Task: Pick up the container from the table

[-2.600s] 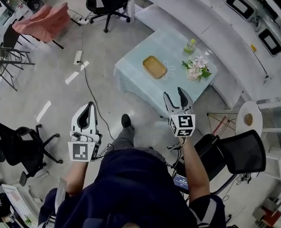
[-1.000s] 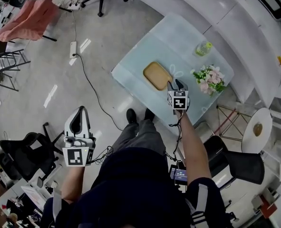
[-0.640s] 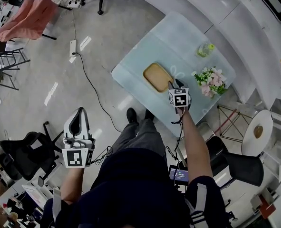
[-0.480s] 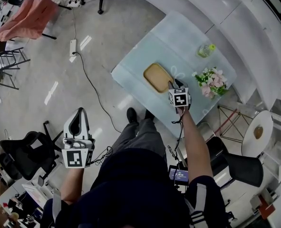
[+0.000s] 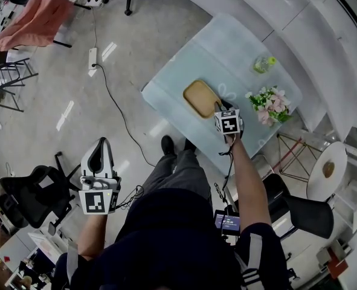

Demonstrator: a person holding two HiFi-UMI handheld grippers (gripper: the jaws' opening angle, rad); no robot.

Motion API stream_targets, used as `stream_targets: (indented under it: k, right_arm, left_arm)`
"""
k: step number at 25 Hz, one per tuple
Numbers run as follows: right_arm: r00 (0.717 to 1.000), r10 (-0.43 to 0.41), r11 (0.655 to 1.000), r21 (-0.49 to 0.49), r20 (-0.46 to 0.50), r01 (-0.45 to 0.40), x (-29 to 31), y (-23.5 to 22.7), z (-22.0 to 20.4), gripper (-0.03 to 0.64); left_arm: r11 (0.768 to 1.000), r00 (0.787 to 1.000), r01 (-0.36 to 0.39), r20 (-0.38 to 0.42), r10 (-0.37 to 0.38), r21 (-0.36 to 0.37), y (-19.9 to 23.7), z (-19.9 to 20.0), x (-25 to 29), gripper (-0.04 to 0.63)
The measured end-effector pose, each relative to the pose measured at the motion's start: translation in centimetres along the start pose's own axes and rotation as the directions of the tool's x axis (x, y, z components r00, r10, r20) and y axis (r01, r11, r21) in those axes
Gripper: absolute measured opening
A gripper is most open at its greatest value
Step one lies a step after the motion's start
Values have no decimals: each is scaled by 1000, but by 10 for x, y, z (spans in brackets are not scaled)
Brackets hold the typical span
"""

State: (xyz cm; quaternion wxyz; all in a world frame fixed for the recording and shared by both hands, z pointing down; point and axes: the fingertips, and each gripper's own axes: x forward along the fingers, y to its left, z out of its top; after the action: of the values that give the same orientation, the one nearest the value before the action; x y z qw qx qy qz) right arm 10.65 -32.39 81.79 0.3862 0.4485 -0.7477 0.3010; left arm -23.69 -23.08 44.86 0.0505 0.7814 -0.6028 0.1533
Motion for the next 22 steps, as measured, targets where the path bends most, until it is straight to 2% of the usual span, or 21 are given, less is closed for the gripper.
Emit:
stream_targets:
  k: [7, 11, 15, 22]
  right_arm:
    - [1000, -15, 1000, -25, -22, 14, 3, 0, -1, 52]
    - [999, -29, 998, -51, -32, 28, 1, -2, 2, 38]
    - [999, -39, 997, -63, -38, 36, 1, -2, 1, 37]
    - [998, -47, 997, -70, -49, 44, 0, 1, 1, 26]
  left_arm:
    - [1000, 1000, -5, -9, 4, -9, 1, -1, 1, 3]
    - [1000, 1000, 5, -4, -5, 29, 3, -6, 0, 3]
    - [1000, 1000, -13, -17, 13, -16, 3, -4, 3, 3]
    - [1000, 1000, -16, -16, 16, -12, 3, -5, 1, 3]
